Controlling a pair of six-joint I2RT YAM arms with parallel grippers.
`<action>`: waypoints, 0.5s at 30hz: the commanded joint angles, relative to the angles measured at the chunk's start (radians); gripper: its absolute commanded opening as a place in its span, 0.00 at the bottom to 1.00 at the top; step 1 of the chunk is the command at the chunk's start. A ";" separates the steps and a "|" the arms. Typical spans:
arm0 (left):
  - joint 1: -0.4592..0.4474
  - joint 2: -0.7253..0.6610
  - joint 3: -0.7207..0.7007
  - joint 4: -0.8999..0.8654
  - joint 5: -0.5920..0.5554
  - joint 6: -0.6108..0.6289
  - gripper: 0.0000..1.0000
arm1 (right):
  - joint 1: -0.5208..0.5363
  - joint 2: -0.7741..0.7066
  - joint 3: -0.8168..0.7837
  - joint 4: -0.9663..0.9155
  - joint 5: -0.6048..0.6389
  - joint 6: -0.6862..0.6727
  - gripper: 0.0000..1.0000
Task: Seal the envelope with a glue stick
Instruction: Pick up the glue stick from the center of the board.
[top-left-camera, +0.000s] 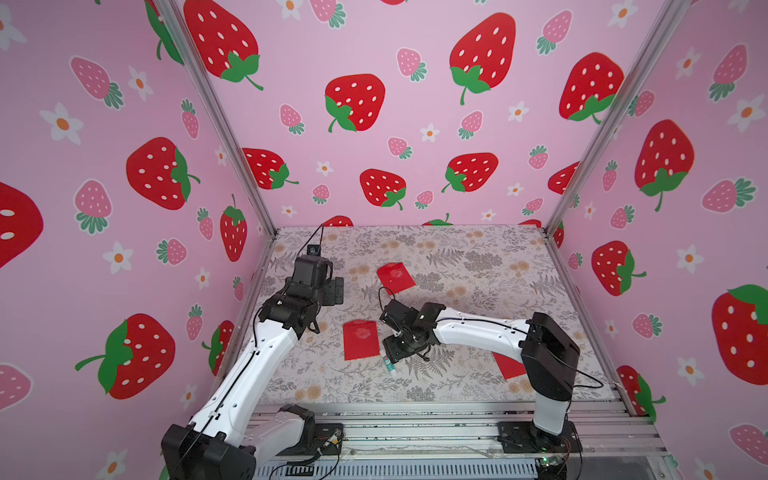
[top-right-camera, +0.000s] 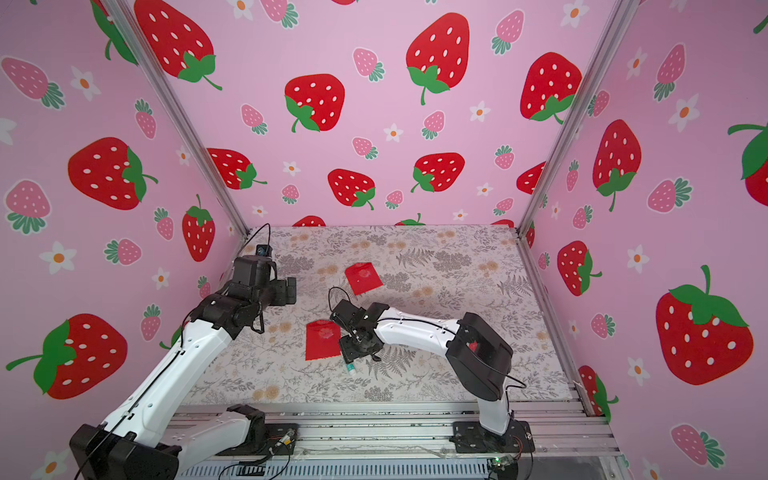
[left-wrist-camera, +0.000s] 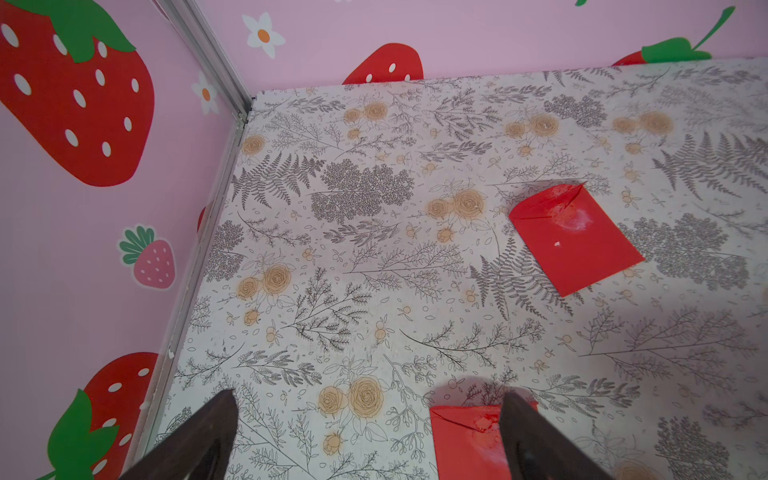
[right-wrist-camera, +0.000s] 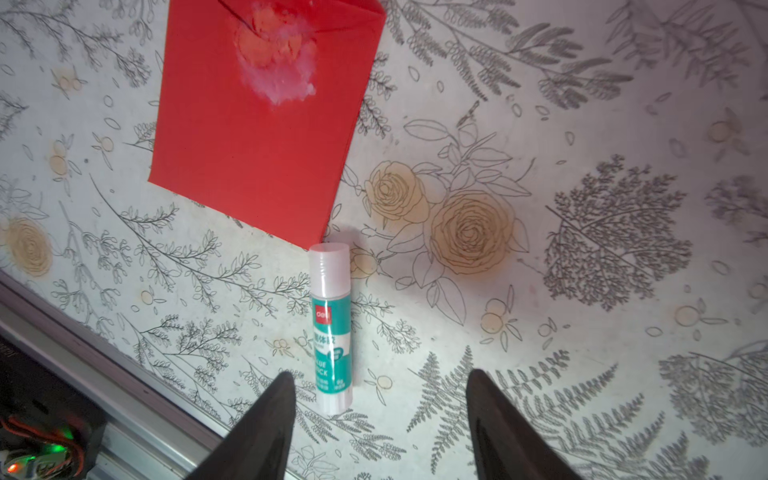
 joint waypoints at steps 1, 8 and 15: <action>0.003 -0.026 0.002 -0.011 -0.020 0.005 0.98 | 0.015 0.045 0.047 -0.065 0.010 0.002 0.62; 0.005 -0.004 0.014 -0.031 -0.003 0.003 0.98 | 0.050 0.107 0.093 -0.133 0.023 0.053 0.53; 0.000 0.003 0.020 -0.046 0.026 -0.004 0.98 | 0.076 0.145 0.121 -0.160 0.021 0.062 0.53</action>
